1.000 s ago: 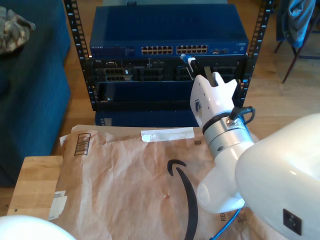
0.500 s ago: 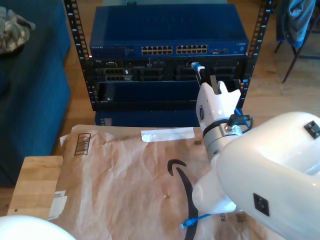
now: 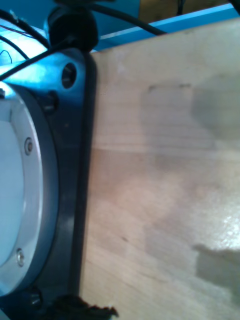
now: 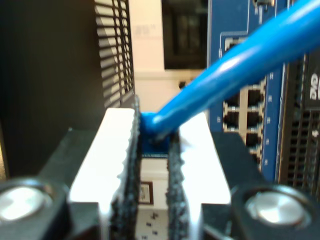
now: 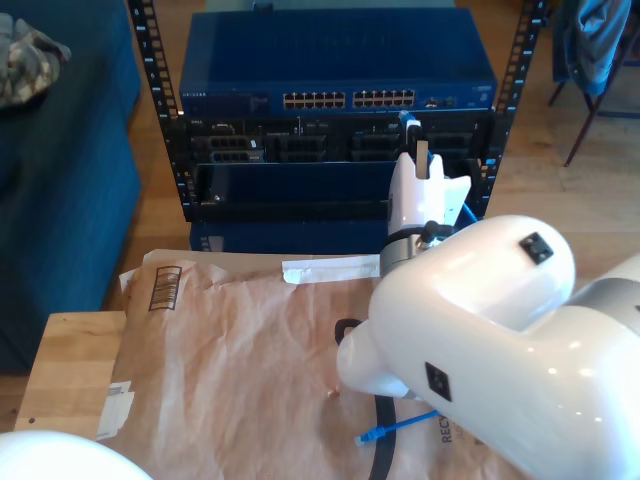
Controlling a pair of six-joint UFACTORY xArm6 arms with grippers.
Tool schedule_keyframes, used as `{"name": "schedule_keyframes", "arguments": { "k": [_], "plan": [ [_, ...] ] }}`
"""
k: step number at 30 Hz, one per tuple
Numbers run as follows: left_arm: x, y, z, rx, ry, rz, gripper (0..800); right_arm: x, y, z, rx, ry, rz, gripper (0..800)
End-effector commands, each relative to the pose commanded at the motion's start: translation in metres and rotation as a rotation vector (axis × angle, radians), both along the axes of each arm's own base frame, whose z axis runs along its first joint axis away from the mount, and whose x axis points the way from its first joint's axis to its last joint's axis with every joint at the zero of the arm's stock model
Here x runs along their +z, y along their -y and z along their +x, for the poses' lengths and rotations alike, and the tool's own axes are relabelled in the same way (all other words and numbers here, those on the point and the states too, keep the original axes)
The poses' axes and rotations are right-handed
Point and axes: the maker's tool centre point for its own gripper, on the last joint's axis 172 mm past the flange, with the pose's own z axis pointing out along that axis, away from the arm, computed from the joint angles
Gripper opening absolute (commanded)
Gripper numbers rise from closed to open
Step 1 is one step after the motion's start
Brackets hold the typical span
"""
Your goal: Grab the cable and plug it in
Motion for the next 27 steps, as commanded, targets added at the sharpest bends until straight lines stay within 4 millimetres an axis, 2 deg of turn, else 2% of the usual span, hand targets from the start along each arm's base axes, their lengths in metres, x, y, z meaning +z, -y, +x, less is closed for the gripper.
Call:
{"name": "schedule_keyframes", "arguments": {
  "k": [6,16,22,27],
  "plan": [
    [0.000,0.000,0.000,0.000,0.000,0.000,800,-0.006,0.013,0.002,-0.093,-0.005,-0.023,2],
    [0.000,0.000,0.000,0.000,0.000,0.000,800,-0.004,0.003,0.016,-0.127,0.007,-0.029,2],
    [0.000,0.000,0.000,0.000,0.000,0.000,800,-0.016,0.003,0.025,-0.125,-0.035,-0.048,2],
    [0.000,0.000,0.000,0.000,0.000,0.000,800,-0.018,0.004,0.037,-0.122,-0.058,-0.039,2]
  ]
}}
